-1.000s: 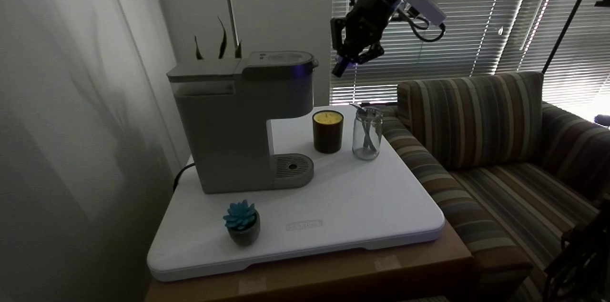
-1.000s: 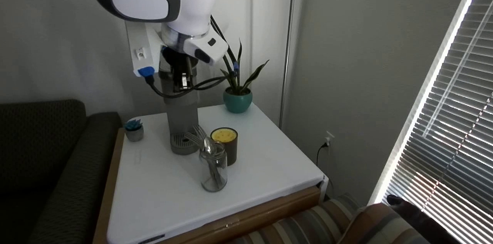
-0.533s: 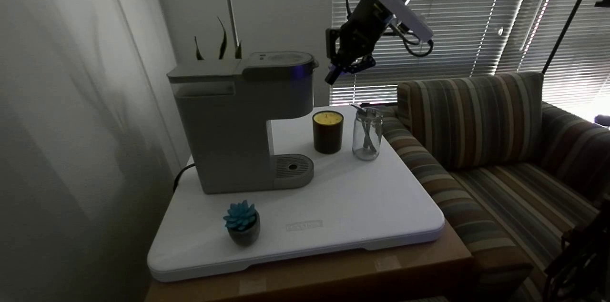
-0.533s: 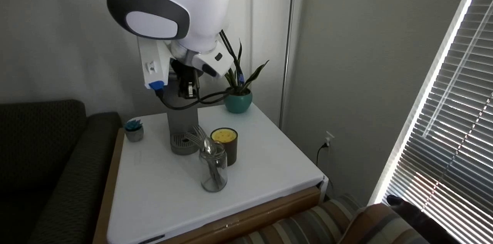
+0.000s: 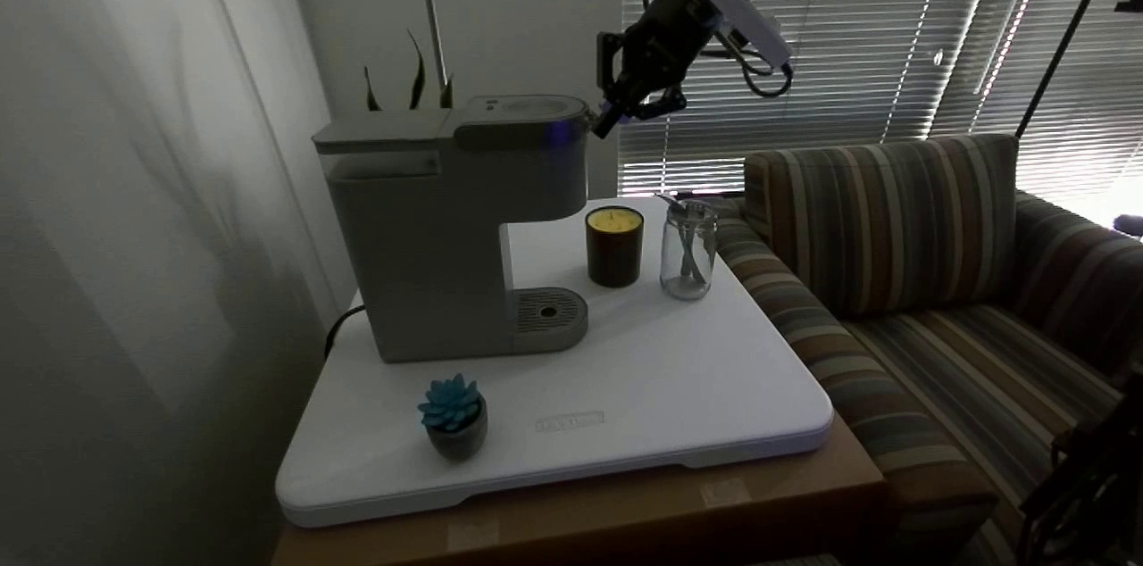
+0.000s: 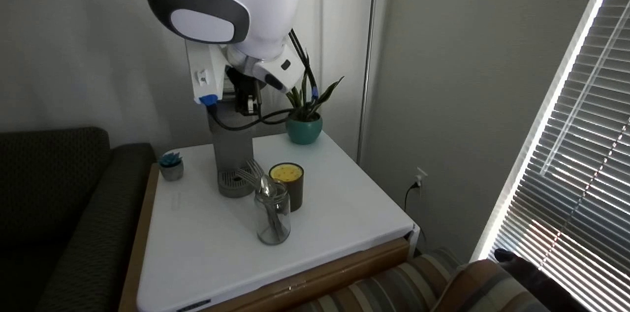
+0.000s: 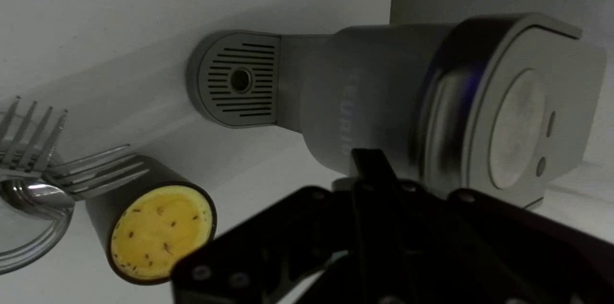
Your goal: Open the chamber of the coffeemaker
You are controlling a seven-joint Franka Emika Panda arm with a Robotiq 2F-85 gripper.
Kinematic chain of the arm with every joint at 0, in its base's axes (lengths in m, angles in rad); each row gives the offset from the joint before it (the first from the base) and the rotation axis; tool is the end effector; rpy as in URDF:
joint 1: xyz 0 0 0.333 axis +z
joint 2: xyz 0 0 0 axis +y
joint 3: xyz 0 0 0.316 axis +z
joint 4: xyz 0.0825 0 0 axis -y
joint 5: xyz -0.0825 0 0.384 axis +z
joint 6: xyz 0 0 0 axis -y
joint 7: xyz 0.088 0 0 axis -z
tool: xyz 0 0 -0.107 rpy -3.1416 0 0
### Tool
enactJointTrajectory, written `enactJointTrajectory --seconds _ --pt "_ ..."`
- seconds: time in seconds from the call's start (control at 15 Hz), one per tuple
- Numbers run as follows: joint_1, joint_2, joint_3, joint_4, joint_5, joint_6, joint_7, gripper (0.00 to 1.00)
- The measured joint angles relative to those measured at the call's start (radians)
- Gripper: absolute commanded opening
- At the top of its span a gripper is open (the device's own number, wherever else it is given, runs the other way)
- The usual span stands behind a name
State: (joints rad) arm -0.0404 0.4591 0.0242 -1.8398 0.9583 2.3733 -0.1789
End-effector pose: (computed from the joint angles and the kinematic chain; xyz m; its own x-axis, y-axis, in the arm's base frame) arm 0.6544 -0.0027 0.2893 0.8690 -0.4925 -0.0477 -0.4068 -0.6562 -0.6356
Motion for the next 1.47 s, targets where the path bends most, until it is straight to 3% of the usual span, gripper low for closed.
enactJointTrajectory --seconds 0.4,0.87,1.47 --pt "-0.003 0.000 0.001 0.028 0.042 -0.002 -0.013 0.00" --pt "-0.025 -0.010 0.022 0.040 0.217 -0.037 -0.110 0.00" --pt "-0.028 -0.019 0.020 0.040 0.290 -0.059 -0.155 0.00"
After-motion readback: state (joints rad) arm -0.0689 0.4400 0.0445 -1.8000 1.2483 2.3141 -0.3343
